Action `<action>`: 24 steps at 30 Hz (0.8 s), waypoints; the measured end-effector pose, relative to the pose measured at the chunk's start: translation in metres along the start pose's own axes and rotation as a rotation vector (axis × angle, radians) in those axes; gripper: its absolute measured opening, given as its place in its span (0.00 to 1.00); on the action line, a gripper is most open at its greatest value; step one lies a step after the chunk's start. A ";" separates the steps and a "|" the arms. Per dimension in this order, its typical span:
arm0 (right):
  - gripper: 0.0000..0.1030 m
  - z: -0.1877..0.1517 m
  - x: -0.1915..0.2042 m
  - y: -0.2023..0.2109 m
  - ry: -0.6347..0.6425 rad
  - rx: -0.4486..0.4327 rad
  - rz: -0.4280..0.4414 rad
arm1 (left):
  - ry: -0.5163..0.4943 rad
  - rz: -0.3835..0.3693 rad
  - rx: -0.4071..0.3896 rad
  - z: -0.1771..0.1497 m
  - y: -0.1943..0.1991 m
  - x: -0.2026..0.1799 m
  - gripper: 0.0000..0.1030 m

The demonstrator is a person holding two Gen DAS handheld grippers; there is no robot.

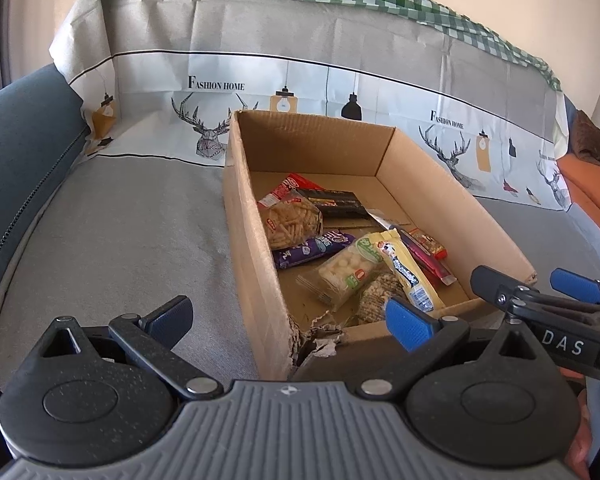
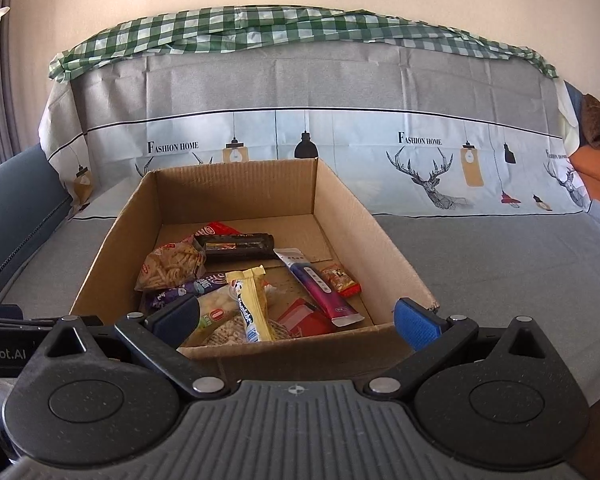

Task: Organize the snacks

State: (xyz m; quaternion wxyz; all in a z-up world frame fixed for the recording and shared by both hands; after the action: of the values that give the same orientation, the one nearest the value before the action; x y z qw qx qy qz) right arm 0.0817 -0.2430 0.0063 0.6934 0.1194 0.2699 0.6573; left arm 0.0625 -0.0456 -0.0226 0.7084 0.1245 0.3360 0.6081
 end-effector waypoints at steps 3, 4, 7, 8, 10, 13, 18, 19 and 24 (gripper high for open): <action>0.99 0.000 0.001 0.000 0.002 -0.001 -0.001 | -0.004 0.000 0.000 0.000 0.000 -0.001 1.00; 0.99 0.000 0.001 0.000 0.002 -0.001 -0.001 | -0.005 -0.001 0.000 0.000 0.000 -0.001 1.00; 0.99 0.000 0.001 -0.001 0.003 -0.001 0.001 | -0.005 -0.001 -0.001 0.000 0.000 -0.002 1.00; 0.99 0.000 0.001 0.000 0.003 -0.001 0.000 | -0.005 -0.001 -0.001 0.000 0.000 -0.001 1.00; 0.99 0.000 0.000 -0.001 0.003 -0.001 0.000 | -0.004 -0.004 0.001 -0.001 -0.001 -0.002 1.00; 0.99 0.000 0.000 -0.001 0.004 -0.001 0.000 | -0.002 -0.005 0.003 -0.001 -0.002 -0.002 1.00; 0.99 0.000 0.000 0.000 0.004 -0.001 0.001 | 0.001 -0.007 0.005 -0.001 -0.003 -0.002 1.00; 0.99 0.000 0.000 0.000 0.004 -0.001 0.000 | 0.002 -0.007 0.006 -0.001 -0.003 -0.002 1.00; 0.99 0.000 0.000 -0.001 0.005 -0.001 0.000 | 0.004 -0.009 0.008 -0.001 -0.004 -0.001 1.00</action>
State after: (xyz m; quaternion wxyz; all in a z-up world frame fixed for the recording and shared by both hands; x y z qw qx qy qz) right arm 0.0821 -0.2430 0.0058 0.6930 0.1175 0.2712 0.6576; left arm 0.0645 -0.0479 -0.0252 0.7099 0.1248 0.3402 0.6039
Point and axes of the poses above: each gripper's, at about its wrist camera, not at the fingertips, and y roughly against the way its jaws point, x to its left, z to its top, the point moved 3 cm from there along -y, roughly the way its jaws point, and after that the axes turned 15 degrees about -z, right-handed, at the moved point
